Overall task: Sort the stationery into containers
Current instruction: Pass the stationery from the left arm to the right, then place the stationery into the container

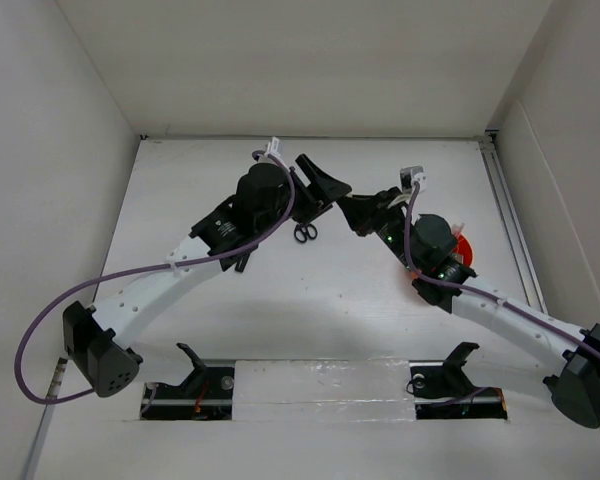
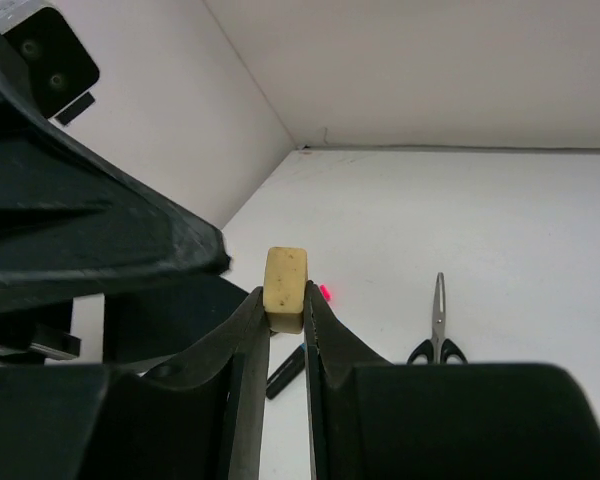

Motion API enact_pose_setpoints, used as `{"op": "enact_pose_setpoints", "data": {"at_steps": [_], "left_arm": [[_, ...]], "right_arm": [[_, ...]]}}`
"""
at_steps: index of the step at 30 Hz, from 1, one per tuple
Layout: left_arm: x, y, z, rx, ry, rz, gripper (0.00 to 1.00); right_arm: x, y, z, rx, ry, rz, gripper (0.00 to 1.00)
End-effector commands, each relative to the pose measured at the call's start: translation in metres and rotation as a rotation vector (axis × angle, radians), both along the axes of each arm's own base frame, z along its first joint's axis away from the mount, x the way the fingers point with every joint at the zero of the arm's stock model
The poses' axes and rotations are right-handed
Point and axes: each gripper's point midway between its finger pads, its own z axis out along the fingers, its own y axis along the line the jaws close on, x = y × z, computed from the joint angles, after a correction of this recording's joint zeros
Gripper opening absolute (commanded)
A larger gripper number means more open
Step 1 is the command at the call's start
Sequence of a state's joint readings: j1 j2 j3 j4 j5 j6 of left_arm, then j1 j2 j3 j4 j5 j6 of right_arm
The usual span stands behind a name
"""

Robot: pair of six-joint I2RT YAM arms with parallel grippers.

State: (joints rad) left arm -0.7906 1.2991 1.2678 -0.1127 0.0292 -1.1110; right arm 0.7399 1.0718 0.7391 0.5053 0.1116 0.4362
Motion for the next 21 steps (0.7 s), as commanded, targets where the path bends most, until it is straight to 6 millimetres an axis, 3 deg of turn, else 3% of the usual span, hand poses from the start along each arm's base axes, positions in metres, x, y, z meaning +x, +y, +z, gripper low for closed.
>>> {"op": "enact_pose_setpoints", "data": {"at_steps": [1, 5, 8, 9, 10, 12, 13, 14, 15, 16, 21], "left_arm": [[-0.007, 0.011, 0.04, -0.067, -0.114, 0.011, 0.65], [-0.004, 0.014, 0.037, -0.043, -0.124, 0.028, 0.81], [-0.003, 0.026, 0.043, 0.002, -0.131, 0.069, 0.99], [0.002, 0.033, 0.04, 0.037, -0.134, 0.109, 0.99], [0.002, 0.041, 0.041, 0.062, -0.14, 0.133, 0.99], [-0.001, 0.061, 0.036, 0.151, -0.145, 0.175, 0.99], [0.002, 0.073, 0.031, 0.195, -0.145, 0.223, 0.99], [0.001, 0.081, 0.027, 0.23, -0.142, 0.241, 0.99], [-0.004, 0.093, 0.023, 0.268, -0.134, 0.256, 0.99], [-0.004, 0.101, 0.022, 0.308, -0.154, 0.271, 0.99], [-0.015, 0.132, -0.001, 0.478, -0.137, 0.29, 0.99]], "right_arm": [[0.001, -0.009, 0.031, 0.041, -0.069, -0.037, 0.0], [0.002, -0.01, 0.025, 0.017, -0.058, -0.05, 0.0], [0.016, -0.029, 0.02, -0.03, -0.017, -0.154, 0.0], [0.024, -0.049, 0.004, -0.085, 0.054, -0.254, 0.0], [0.034, -0.068, 0.01, -0.086, 0.077, -0.329, 0.0], [0.043, -0.097, -0.001, -0.088, 0.176, -0.457, 0.0], [0.045, -0.133, -0.025, -0.148, 0.282, -0.613, 0.0], [0.045, -0.147, -0.016, -0.136, 0.304, -0.675, 0.0], [0.044, -0.158, -0.023, -0.133, 0.349, -0.73, 0.0], [0.037, -0.181, -0.036, -0.182, 0.402, -0.835, 0.0], [0.035, -0.237, -0.046, -0.194, 0.486, -1.016, 0.0]]}}
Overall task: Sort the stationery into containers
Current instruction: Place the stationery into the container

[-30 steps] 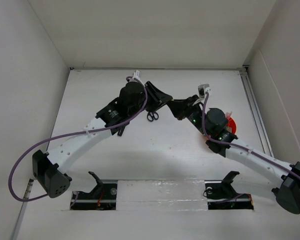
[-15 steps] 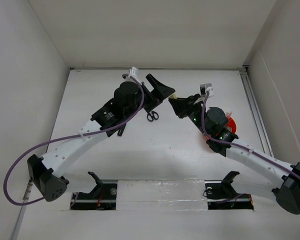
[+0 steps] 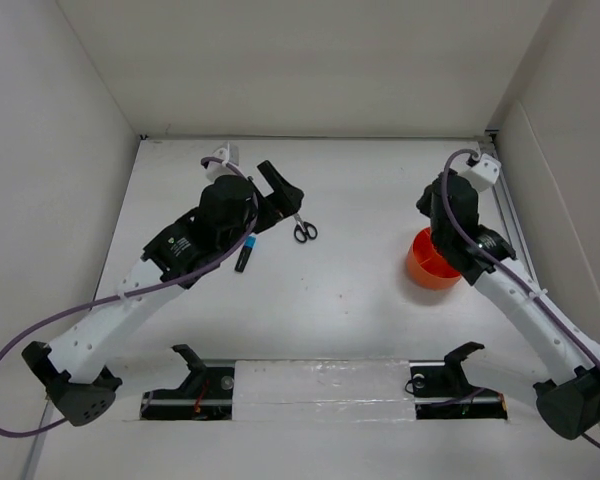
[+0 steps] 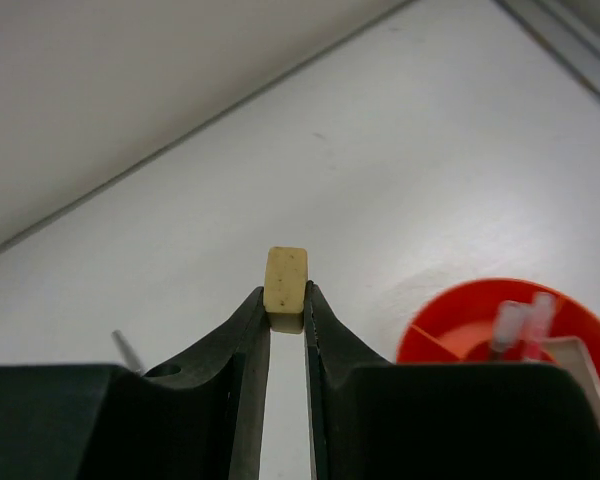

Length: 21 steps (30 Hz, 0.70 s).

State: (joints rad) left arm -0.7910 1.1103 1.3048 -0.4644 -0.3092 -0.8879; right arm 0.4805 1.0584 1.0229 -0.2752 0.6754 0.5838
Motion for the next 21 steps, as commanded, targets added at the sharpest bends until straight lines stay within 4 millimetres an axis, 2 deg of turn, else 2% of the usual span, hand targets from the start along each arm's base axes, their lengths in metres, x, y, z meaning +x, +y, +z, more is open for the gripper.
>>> {"op": "enact_pose_setpoints", "data": {"at_steps": [1, 2, 6, 7, 8, 10, 11, 12, 13, 14, 15, 16, 17, 19, 20, 21], "left_arm": [[-0.007, 0.035, -0.012, 0.18, 0.007, 0.055, 0.99], [-0.007, 0.04, -0.014, 0.206, 0.006, 0.069, 0.99], [-0.002, 0.038, -0.04, 0.279, 0.066, 0.072, 0.99], [0.001, 0.033, -0.052, 0.307, 0.088, 0.056, 0.99], [0.003, 0.03, -0.056, 0.312, 0.092, 0.055, 0.99], [0.007, 0.023, -0.067, 0.337, 0.114, 0.032, 0.99], [0.01, 0.017, -0.079, 0.358, 0.143, 0.018, 0.99], [0.012, 0.012, -0.081, 0.359, 0.138, 0.003, 0.99], [0.012, 0.008, -0.079, 0.352, 0.133, -0.019, 0.99], [0.015, 0.005, -0.081, 0.357, 0.128, -0.024, 0.99], [0.016, 0.002, -0.079, 0.352, 0.12, -0.038, 0.99], [0.016, 0.002, -0.079, 0.359, 0.117, -0.042, 0.99], [0.016, 0.003, -0.08, 0.366, 0.114, -0.047, 0.99], [0.015, 0.001, -0.083, 0.38, 0.119, -0.064, 0.99], [0.014, -0.001, -0.084, 0.387, 0.118, -0.082, 0.99], [0.013, 0.0, -0.081, 0.38, 0.116, -0.098, 0.99]], "right_arm": [[-0.016, -0.054, -0.014, -0.034, 0.096, -0.209, 0.0], [-0.016, -0.065, -0.017, -0.043, 0.117, -0.243, 0.0], [-0.012, -0.076, -0.028, -0.02, 0.162, -0.301, 0.0], [-0.01, -0.077, -0.032, -0.016, 0.174, -0.319, 0.0], [-0.009, -0.076, -0.035, -0.009, 0.179, -0.324, 0.0], [-0.006, -0.078, -0.03, -0.002, 0.187, -0.338, 0.0], [-0.006, -0.077, -0.031, 0.006, 0.195, -0.344, 0.0], [-0.005, -0.073, -0.035, -0.019, 0.216, -0.315, 0.0], [0.004, -0.063, -0.028, -0.013, 0.19, -0.253, 0.0], [0.009, -0.061, -0.031, -0.037, 0.194, -0.21, 0.0], [0.01, -0.062, -0.02, -0.073, 0.171, -0.159, 0.0], [0.021, -0.049, -0.018, -0.055, 0.145, -0.051, 0.0], [0.024, -0.06, -0.017, -0.065, 0.133, -0.016, 0.0], [0.037, -0.059, -0.003, -0.141, 0.082, 0.146, 0.0], [0.039, -0.058, -0.008, -0.111, 0.088, 0.25, 0.0], [0.041, -0.058, 0.0, -0.094, 0.078, 0.28, 0.0]]}}
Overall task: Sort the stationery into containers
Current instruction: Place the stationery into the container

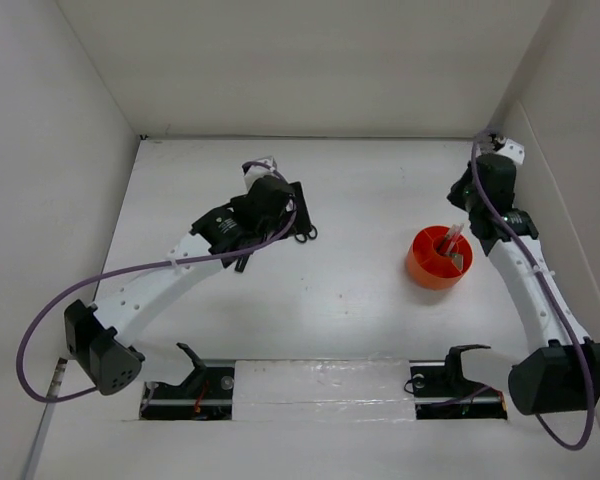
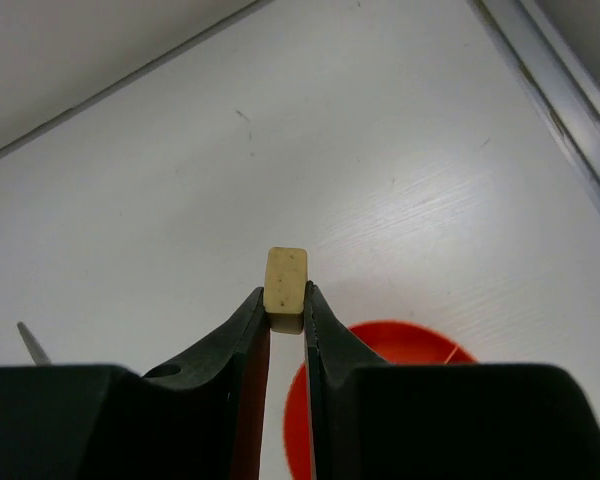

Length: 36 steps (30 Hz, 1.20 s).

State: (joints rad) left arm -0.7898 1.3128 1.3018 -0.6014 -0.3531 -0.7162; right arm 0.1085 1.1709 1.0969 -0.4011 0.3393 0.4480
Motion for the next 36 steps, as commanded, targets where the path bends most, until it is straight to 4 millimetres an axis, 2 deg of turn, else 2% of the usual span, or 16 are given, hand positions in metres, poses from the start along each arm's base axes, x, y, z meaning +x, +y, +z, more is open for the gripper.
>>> {"op": "enact_pose_setpoints", "data": {"at_steps": [1, 2, 3, 4, 9, 11, 13, 14, 18, 21, 23, 29, 31, 33, 35, 36], "left_arm": [[0.014, 0.015, 0.013, -0.054, -0.032, -0.017, 0.99], [0.008, 0.008, 0.006, -0.151, 0.032, -0.12, 0.99], [0.015, 0.021, 0.002, -0.177, 0.037, -0.14, 0.99], [0.028, 0.057, -0.006, -0.196, 0.042, -0.062, 0.99], [0.028, 0.098, -0.007, -0.075, 0.028, -0.01, 0.99], [0.022, 0.1, -0.003, -0.08, 0.01, -0.01, 0.99], [0.021, 0.102, -0.01, -0.077, -0.003, -0.002, 0.99], [0.018, 0.1, -0.012, -0.079, -0.008, -0.011, 0.99], [0.013, 0.1, -0.02, -0.081, -0.03, -0.014, 0.99], [0.007, 0.094, -0.022, -0.111, -0.036, -0.049, 0.99], [0.003, 0.094, -0.02, -0.12, -0.046, -0.057, 0.99], [-0.012, 0.099, 0.0, -0.132, -0.14, -0.056, 0.99], [-0.012, 0.099, 0.0, -0.132, -0.141, -0.056, 0.99], [-0.013, 0.097, 0.0, -0.139, -0.138, -0.066, 0.99], [-0.014, 0.095, 0.0, -0.144, -0.136, -0.075, 0.99], [-0.014, 0.095, 0.0, -0.144, -0.136, -0.075, 0.99]], "right_arm": [[0.018, 0.02, 0.036, -0.018, -0.127, 0.353, 0.0], [0.021, 0.023, 0.046, -0.015, -0.169, 0.4, 0.0], [0.02, 0.03, 0.052, 0.002, -0.188, 0.487, 0.0], [0.024, 0.034, 0.054, -0.033, -0.19, 0.541, 0.0], [0.023, 0.018, 0.044, -0.094, -0.105, 0.578, 0.0], [0.021, 0.017, 0.034, -0.051, -0.127, 0.632, 0.0], [0.016, 0.035, 0.039, -0.039, -0.244, 0.786, 0.0], [0.011, 0.037, 0.025, -0.025, -0.232, 0.796, 0.0], [0.008, 0.037, 0.033, -0.105, -0.285, 0.822, 0.0], [0.007, 0.054, 0.023, -0.107, -0.296, 0.976, 0.0], [0.014, 0.057, 0.003, -0.093, -0.278, 1.042, 0.0], [0.033, 0.032, 0.005, -0.062, -0.294, 1.064, 0.0], [0.04, 0.014, 0.003, -0.061, -0.286, 1.033, 0.0], [0.041, 0.007, -0.009, -0.008, -0.274, 1.065, 0.0], [0.037, 0.002, -0.003, 0.034, -0.287, 1.124, 0.0], [0.038, 0.002, -0.01, 0.012, -0.288, 1.167, 0.0]]}}
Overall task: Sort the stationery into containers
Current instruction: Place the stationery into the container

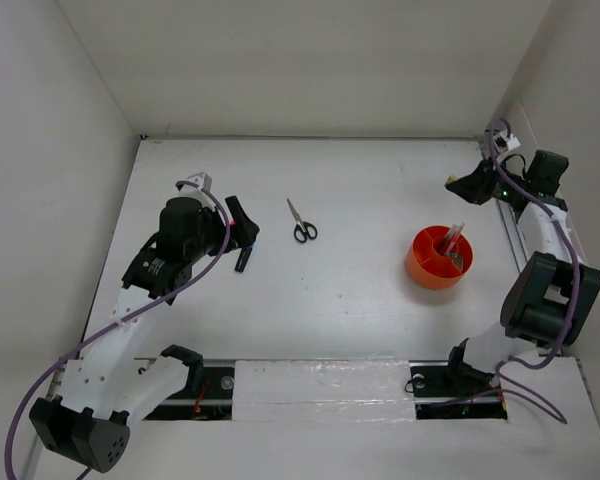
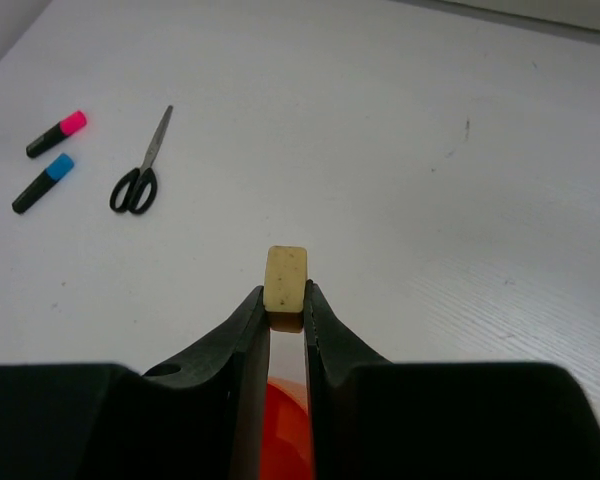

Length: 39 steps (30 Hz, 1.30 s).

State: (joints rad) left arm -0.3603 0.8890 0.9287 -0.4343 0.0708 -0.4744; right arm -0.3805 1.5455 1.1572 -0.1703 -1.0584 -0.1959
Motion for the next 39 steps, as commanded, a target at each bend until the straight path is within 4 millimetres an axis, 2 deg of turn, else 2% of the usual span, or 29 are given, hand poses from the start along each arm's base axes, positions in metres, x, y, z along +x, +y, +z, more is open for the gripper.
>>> {"op": "enact_pose_setpoints", "data": {"at_steps": [1, 4, 6, 10, 13, 14, 15, 16, 17, 18, 19, 20, 21, 22, 25, 26, 27, 28, 29, 30, 33, 34, 36, 38, 39], "left_arm": [[0.004, -0.002, 0.005, 0.003, -0.031, -0.011, 0.99], [0.003, -0.001, 0.008, -0.001, -0.042, -0.011, 0.99], [0.004, 0.0, 0.008, 0.003, -0.043, -0.003, 0.99], [0.004, 0.0, 0.008, 0.003, -0.043, -0.003, 0.99], [0.003, 0.002, 0.01, 0.004, -0.055, 0.007, 0.99], [0.003, 0.002, 0.01, 0.004, -0.055, 0.007, 0.99], [0.003, 0.002, 0.01, 0.004, -0.055, 0.007, 0.99], [0.003, 0.002, 0.01, 0.004, -0.055, 0.007, 0.99], [0.003, 0.002, 0.01, 0.004, -0.055, 0.007, 0.99], [0.003, 0.002, 0.01, 0.004, -0.055, 0.007, 0.99], [0.003, 0.002, 0.01, 0.004, -0.055, 0.007, 0.99], [0.003, 0.002, 0.01, 0.004, -0.055, 0.007, 0.99], [0.004, 0.002, 0.008, 0.008, -0.046, 0.007, 0.99], [0.004, 0.002, 0.008, 0.008, -0.046, 0.007, 0.99], [0.007, 0.002, 0.002, 0.02, -0.028, 0.014, 0.99], [0.008, 0.004, 0.002, 0.024, -0.029, 0.022, 0.99], [0.009, 0.003, -0.001, 0.028, -0.019, 0.022, 0.99], [0.01, 0.003, -0.004, 0.031, -0.011, 0.022, 0.99], [0.01, 0.003, -0.004, 0.031, -0.011, 0.022, 0.99], [0.011, 0.004, -0.008, 0.042, 0.005, 0.029, 0.99], [0.012, 0.008, -0.009, 0.054, 0.001, 0.049, 0.99], [0.013, 0.01, -0.008, 0.051, 0.002, 0.065, 0.99], [0.013, 0.014, -0.01, 0.066, 0.006, 0.085, 0.99], [0.013, 0.014, -0.01, 0.066, 0.006, 0.085, 0.99], [0.013, 0.016, -0.012, 0.075, 0.012, 0.093, 0.99]], "right_arm": [[-0.011, 0.007, 0.016, 0.011, -0.052, 0.172, 0.0], [-0.008, 0.0, 0.018, -0.051, -0.06, 0.146, 0.0], [-0.008, -0.005, 0.008, -0.08, -0.041, 0.1, 0.0], [-0.012, -0.006, 0.002, -0.09, -0.029, 0.07, 0.0], [-0.015, -0.002, 0.021, -0.069, -0.071, 0.051, 0.0], [-0.021, 0.003, 0.041, -0.036, -0.089, 0.025, 0.0], [-0.013, -0.012, 0.05, -0.091, -0.125, -0.087, 0.0], [-0.017, -0.016, 0.049, -0.087, -0.117, -0.156, 0.0], [-0.021, -0.014, 0.057, -0.09, -0.147, -0.198, 0.0], [-0.031, -0.013, 0.093, -0.066, -0.229, -0.3, 0.0], [-0.028, -0.038, 0.1, -0.071, -0.231, -0.535, 0.0], [-0.037, -0.046, 0.093, -0.032, -0.215, -0.641, 0.0], [-0.053, -0.051, 0.121, 0.102, -0.249, -0.776, 0.0], [-0.065, -0.067, 0.123, 0.128, -0.233, -0.903, 0.0], [-0.095, -0.058, 0.135, 0.186, -0.203, -1.009, 0.0], [-0.104, -0.059, 0.122, 0.178, -0.139, -1.088, 0.0], [-0.11, -0.057, 0.128, 0.18, -0.139, -1.114, 0.0], [-0.115, -0.059, 0.127, 0.204, -0.111, -1.172, 0.0], [-0.123, -0.061, 0.113, 0.166, -0.046, -1.223, 0.0], [-0.126, -0.061, 0.118, 0.151, -0.045, -1.265, 0.0], [-0.119, -0.051, 0.099, 0.141, 0.07, -1.277, 0.0], [-0.117, -0.048, 0.104, 0.149, 0.078, -1.272, 0.0], [-0.11, -0.044, 0.093, 0.166, 0.131, -1.29, 0.0], [-0.104, -0.037, 0.096, 0.17, 0.125, -1.295, 0.0], [-0.098, -0.032, 0.087, 0.164, 0.16, -1.312, 0.0]]}}
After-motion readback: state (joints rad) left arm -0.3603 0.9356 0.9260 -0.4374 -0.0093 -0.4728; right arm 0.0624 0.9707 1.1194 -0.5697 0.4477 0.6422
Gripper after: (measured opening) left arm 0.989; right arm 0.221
